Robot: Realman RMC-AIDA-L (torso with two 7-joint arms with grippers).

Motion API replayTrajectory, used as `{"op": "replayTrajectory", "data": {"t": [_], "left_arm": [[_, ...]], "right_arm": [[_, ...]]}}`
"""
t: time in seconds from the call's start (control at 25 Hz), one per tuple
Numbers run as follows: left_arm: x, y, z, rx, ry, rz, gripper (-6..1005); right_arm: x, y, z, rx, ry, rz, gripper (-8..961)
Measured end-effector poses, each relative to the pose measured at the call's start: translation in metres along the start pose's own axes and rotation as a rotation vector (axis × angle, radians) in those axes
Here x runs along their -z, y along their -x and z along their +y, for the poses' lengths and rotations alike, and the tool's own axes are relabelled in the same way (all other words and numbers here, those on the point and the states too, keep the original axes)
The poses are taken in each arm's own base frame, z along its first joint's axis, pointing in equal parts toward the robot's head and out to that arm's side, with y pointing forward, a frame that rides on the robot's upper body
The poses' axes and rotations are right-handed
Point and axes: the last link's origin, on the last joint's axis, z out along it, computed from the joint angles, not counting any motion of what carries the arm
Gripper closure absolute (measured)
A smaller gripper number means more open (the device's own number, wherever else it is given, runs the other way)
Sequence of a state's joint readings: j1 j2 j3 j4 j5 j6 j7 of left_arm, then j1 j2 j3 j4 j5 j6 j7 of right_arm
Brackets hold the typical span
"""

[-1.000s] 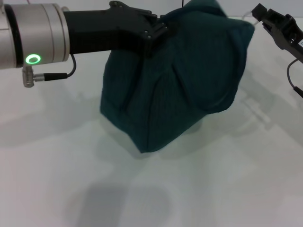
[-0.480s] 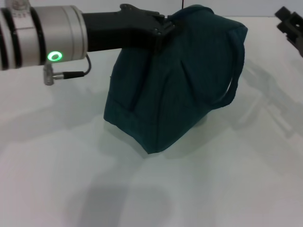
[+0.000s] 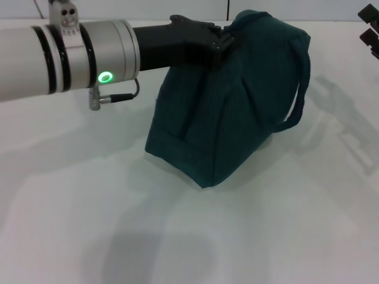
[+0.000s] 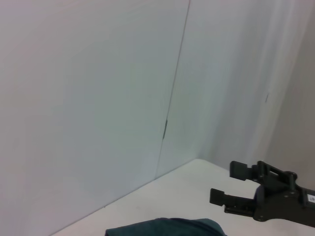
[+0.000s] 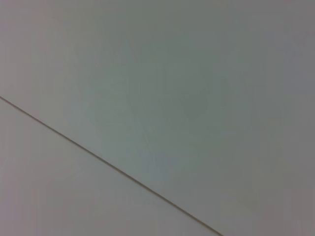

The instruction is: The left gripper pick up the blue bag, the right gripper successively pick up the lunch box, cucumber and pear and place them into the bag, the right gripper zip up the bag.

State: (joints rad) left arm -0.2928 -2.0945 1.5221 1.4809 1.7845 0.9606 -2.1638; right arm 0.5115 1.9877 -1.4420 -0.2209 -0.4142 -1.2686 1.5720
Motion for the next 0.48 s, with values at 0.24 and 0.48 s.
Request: {"op": "replayTrajectory", "data": {"t": [0.24,0.48], "left_arm": [[-0.010,0.019,-0.014,0.049,-0.002,0.032,956],[-0.020,0.035,-0.024,0.080,0.006,0.045,949]], "right_arm": [[0.000,0.002,0.000,0.003,0.003,-0.012,78],[0.000,0.002,0.000,0.005,0.004,-0.013,67]]}}
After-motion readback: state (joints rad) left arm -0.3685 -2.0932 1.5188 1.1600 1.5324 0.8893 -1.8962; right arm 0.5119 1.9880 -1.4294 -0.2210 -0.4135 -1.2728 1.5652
